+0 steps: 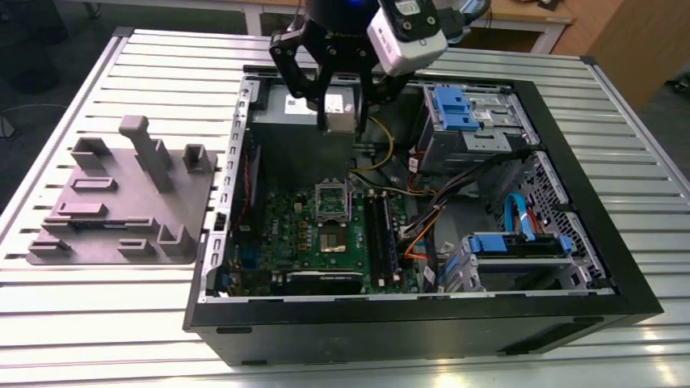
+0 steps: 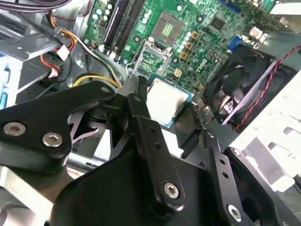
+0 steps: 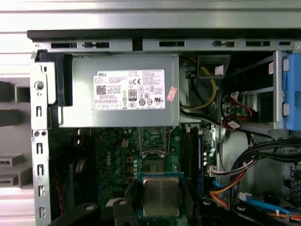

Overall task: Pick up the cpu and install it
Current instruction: 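Place the cpu into insertion slot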

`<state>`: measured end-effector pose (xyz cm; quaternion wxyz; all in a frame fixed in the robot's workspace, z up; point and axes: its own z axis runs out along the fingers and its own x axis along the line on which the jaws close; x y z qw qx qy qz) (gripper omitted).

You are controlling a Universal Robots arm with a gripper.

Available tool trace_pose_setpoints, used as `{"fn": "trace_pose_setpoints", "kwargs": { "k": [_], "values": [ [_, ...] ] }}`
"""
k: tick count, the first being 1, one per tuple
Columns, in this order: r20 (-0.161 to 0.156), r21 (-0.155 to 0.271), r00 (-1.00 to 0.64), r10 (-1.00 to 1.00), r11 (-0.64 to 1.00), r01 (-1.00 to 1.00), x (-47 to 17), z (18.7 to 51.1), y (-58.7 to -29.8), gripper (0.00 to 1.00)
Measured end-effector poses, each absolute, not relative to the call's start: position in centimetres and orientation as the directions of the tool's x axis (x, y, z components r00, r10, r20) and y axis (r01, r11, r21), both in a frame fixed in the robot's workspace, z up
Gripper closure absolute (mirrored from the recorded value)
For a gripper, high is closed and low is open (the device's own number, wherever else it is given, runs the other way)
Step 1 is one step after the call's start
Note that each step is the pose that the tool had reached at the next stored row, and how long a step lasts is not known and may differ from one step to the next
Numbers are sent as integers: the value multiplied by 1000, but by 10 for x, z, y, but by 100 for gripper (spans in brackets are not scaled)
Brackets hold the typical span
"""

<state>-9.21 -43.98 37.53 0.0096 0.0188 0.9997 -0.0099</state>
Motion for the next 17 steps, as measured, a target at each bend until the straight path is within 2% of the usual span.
{"fn": "trace_pose_setpoints", "kwargs": {
  "k": [17],
  "values": [
    [-18, -20, -1000, -22, 1000, -22, -93, 346, -455, 53]
  ]
}}
